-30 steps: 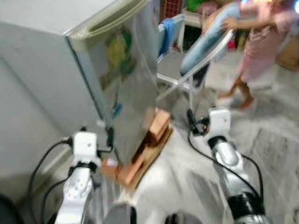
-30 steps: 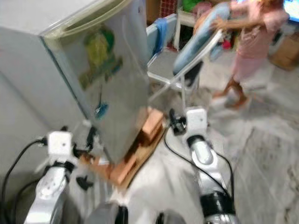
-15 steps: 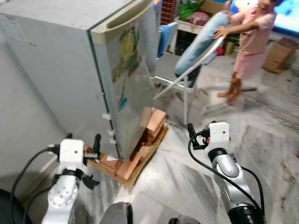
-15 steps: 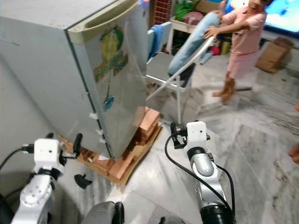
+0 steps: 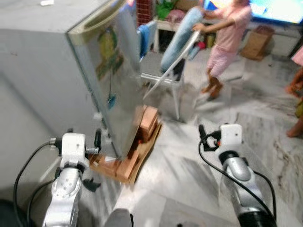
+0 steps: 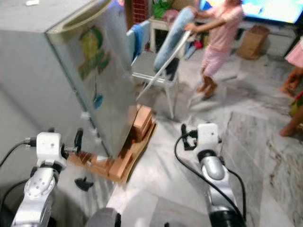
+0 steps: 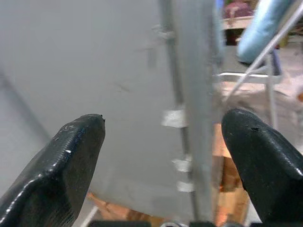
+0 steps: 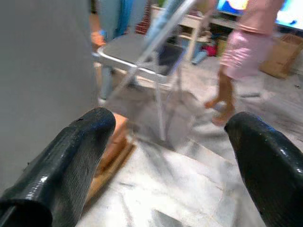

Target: Restocking fridge

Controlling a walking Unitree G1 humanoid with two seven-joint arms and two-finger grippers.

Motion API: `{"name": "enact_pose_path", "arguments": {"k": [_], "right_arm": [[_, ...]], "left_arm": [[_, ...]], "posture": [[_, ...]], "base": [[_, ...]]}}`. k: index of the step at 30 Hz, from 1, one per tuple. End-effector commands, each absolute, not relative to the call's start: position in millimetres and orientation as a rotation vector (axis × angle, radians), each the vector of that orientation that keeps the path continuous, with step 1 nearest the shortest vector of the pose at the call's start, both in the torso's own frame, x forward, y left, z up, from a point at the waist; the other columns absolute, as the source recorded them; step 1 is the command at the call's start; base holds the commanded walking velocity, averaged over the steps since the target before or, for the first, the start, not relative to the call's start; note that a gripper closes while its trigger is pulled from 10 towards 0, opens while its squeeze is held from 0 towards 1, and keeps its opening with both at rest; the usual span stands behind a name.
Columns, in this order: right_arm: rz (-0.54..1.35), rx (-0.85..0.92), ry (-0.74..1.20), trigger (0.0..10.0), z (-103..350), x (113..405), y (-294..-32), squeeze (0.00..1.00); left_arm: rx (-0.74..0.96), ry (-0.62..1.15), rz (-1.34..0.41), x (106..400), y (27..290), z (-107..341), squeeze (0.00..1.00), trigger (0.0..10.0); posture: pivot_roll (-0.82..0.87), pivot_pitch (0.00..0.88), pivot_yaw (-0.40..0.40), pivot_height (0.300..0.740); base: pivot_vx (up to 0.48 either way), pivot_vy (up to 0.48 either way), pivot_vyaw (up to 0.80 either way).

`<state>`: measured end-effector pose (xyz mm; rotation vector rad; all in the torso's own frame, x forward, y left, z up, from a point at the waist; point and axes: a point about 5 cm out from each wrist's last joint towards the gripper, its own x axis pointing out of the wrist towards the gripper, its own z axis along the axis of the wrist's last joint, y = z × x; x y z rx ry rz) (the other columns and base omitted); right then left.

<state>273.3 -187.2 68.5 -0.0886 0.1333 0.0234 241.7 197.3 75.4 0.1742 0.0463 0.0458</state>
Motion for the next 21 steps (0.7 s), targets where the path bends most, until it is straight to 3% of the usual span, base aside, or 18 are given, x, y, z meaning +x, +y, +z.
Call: {"name": "enact_pose_path", "arguments": {"k": [1,4,13,18,21], "right_arm": [[0.052,-0.073,0.104,10.0,76.3,279.4,-175.5,0.00],[0.064,-0.078,0.117,10.0,75.5,280.6,-173.0,0.00],[0.057,-0.094,0.113,10.0,75.8,281.9,-175.1,0.00],[0.068,-0.097,0.109,10.0,77.6,282.4,-173.5,0.00],[0.125,-0.107,0.108,10.0,78.8,281.3,-168.5,0.00]], "left_arm": [[0.203,0.060,0.054,239.2,202.4,73.3,0.00,10.0],[0.193,0.041,0.029,239.8,197.0,73.9,0.00,10.0],[0.161,0.020,-0.040,250.9,190.1,77.3,0.00,10.0],[0.181,0.005,-0.030,259.5,193.2,80.5,0.00,10.0],[0.183,-0.006,0.000,268.4,199.8,84.3,0.00,10.0]], "posture": [[0.14,0.064,-0.012,0.740],[0.14,0.066,-0.014,0.740],[0.14,0.071,-0.016,0.740],[0.13,0.076,-0.019,0.740],[0.12,0.081,-0.014,0.740]], "base": [[0.000,0.000,0.00],[0.000,0.000,-0.19],[0.000,0.000,-0.80],[0.000,0.000,-0.80],[0.000,0.000,-0.19]]}}
